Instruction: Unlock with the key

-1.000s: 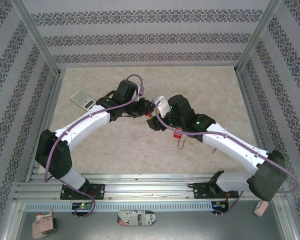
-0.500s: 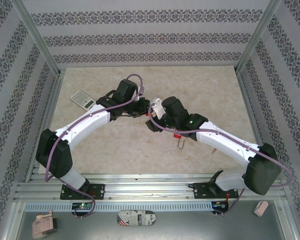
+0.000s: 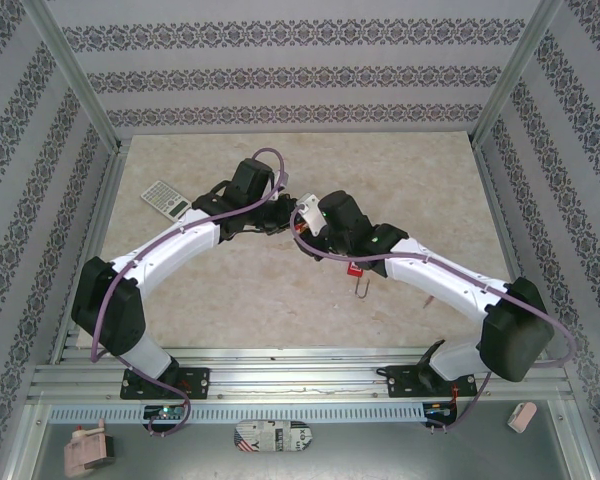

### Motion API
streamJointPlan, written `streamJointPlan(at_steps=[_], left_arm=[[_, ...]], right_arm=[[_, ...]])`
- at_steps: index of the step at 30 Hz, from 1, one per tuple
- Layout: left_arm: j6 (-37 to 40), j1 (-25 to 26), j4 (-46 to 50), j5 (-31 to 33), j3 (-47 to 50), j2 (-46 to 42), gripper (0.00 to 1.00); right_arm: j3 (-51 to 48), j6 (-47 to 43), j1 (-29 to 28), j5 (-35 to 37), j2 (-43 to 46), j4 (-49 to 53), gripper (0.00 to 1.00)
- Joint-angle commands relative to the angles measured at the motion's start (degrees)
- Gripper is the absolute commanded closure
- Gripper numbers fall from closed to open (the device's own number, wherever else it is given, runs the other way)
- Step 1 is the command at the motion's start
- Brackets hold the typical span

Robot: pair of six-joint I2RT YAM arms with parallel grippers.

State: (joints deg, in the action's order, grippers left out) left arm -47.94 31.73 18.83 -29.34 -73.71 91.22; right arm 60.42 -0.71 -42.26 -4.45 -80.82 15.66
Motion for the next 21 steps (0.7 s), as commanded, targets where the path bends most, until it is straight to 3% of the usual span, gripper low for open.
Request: streamJointPlan(at_steps=[1, 5, 10, 21], left_arm=[[0.16, 0.00, -5.10, -2.93, 2.62, -2.21, 1.00], [0.57, -0.06, -11.59, -4.99, 6.19, -3.96, 1.00], [0.77, -0.17, -20.81, -8.81, 9.49, -5.30, 1.00], [3.38, -0.83, -33.78, -15.76, 16.11, -9.57, 1.00]], right_arm=[[1.46, 0.63, 1.73, -4.12, -0.36, -2.35, 0.82], [-0.67, 3.67, 5.93, -14.67, 1.63, -5.01, 0.94], [-1.80, 6.04, 10.40, -25.20, 2.67, -5.98, 1.00], [-2.59, 8.81, 16.18, -34.51, 3.66, -6.34, 1.00]])
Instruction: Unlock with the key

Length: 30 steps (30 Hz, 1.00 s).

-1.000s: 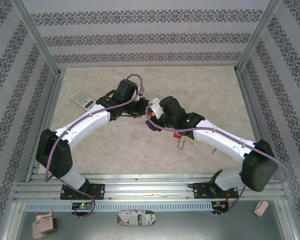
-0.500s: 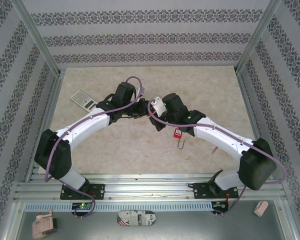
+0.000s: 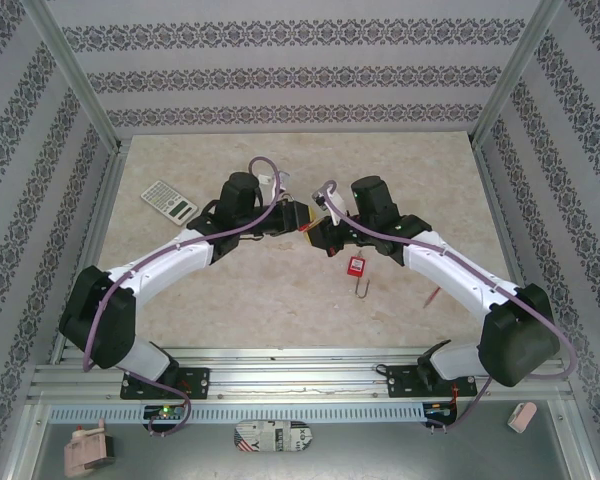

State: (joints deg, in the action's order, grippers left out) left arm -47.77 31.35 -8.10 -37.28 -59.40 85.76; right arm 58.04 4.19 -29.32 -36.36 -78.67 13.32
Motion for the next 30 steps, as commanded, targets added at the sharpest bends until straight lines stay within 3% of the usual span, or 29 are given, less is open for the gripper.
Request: streamJointPlan(at_steps=[1, 8, 12, 21, 30], left_arm=[[3.37, -0.57, -8.55, -8.94, 2.70, -4.62, 1.00], [2.62, -0.61, -23.19, -14.45, 9.25, -6.66, 1.00], [3.89, -0.68, -25.55, -15.92, 10.18, -7.26, 1.00], [11.90, -0.73, -15.25, -14.92, 7.90, -10.38, 1.00], [18.20, -1.29, -3.63, -10.37, 4.96, -9.78, 1.00]], right_arm=[[0.05, 4.09, 3.63, -3.71, 1.19, -3.86, 1.00], [0.86, 5.09, 4.51, -7.46, -0.16, -3.91, 1.00], [1.50, 5.45, 5.18, -8.50, -0.76, -3.40, 0.98], [2.06, 7.46, 8.79, -9.62, 0.43, -2.00, 0.67], [1.95, 6.95, 9.45, -7.65, 4.93, 1.15, 0.52]])
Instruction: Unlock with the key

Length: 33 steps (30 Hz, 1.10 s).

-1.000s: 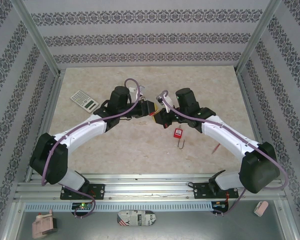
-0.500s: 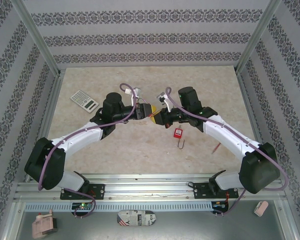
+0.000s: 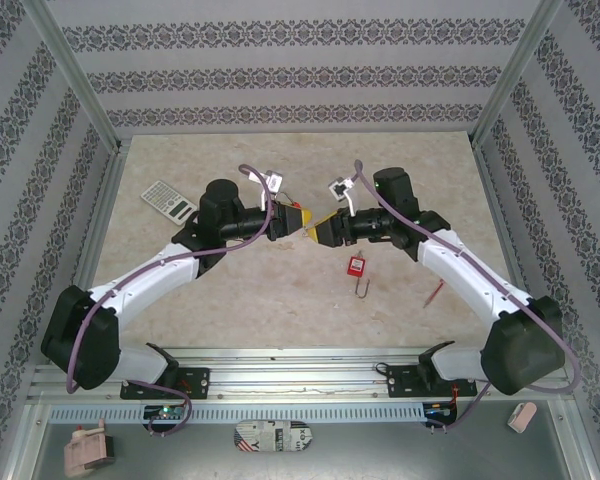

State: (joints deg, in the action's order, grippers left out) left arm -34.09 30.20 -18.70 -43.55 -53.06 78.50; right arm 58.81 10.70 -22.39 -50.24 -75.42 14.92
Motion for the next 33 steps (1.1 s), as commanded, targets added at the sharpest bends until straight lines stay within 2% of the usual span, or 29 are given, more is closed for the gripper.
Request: streamJointPlan(at_steps=[1, 8, 11, 15, 21, 27, 33], left_arm=[[5.34, -0.19, 8.28, -3.46, -1.70, -2.60, 1.00], [11.62, -0.22, 19.95, 0.34, -5.78, -2.20, 1.00], [13.34, -0.05, 23.89, 0.03, -7.64, -1.18, 1.00], [13.75, 0.29, 24.37, -2.40, -8.06, -0.21, 1.00], [15.57, 1.39, 25.93, -2.77, -8.36, -0.36, 1.00], [19.81, 3.98, 29.06, -4.56, -9.64, -0.25, 1.00], [22.49, 5.49, 33.19, -1.39, -11.26, 0.55, 1.00]], right_arm=[[0.89, 0.22, 2.61, 6.57, 2.45, 0.14, 0.51], [-0.66, 1.96, 3.36, 10.97, 8.88, -0.97, 0.45], [1.39, 3.25, 2.01, 9.10, 7.14, -2.39, 0.44], [2.90, 4.78, 0.28, 6.06, 3.24, -5.27, 0.43], [3.60, 4.15, -3.41, 7.84, 1.82, -7.31, 0.42], [4.07, 6.00, -2.67, 4.66, -0.23, -9.96, 0.43], [3.60, 8.85, -1.95, 0.49, -1.33, -13.98, 0.45]])
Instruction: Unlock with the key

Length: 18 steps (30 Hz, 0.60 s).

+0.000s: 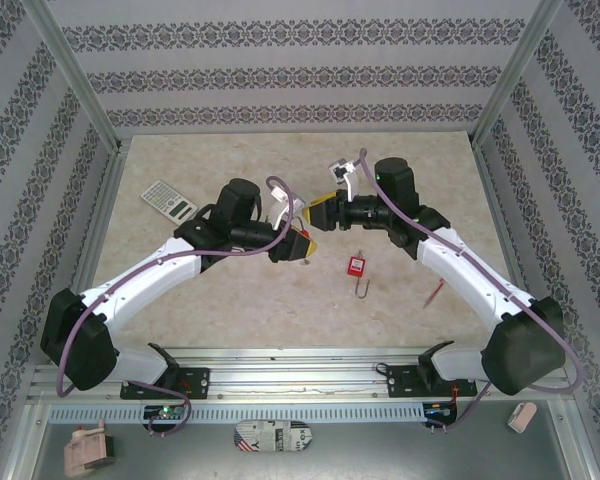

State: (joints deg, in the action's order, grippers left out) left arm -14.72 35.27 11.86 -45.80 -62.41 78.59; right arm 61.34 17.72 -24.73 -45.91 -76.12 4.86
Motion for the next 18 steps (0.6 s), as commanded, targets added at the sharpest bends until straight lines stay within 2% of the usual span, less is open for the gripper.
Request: streamJointPlan(at_steps=[1, 13, 18], left_arm=[[3.12, 0.42, 2.64, 0.95, -2.08, 0.54, 1.00], [3.48, 0.51, 2.72, 0.84, -3.12, 2.00, 1.00], [3.29, 0.90, 2.43, 0.54, -3.41, 2.49, 1.00]], right_arm=[[0.78, 2.10, 0.29, -4.26, -0.79, -4.21, 0.45], [-2.99, 4.68, -0.18, -7.18, 0.23, -7.01, 0.48], [-4.97, 7.37, -1.32, -7.88, -0.21, -11.65, 0.50]])
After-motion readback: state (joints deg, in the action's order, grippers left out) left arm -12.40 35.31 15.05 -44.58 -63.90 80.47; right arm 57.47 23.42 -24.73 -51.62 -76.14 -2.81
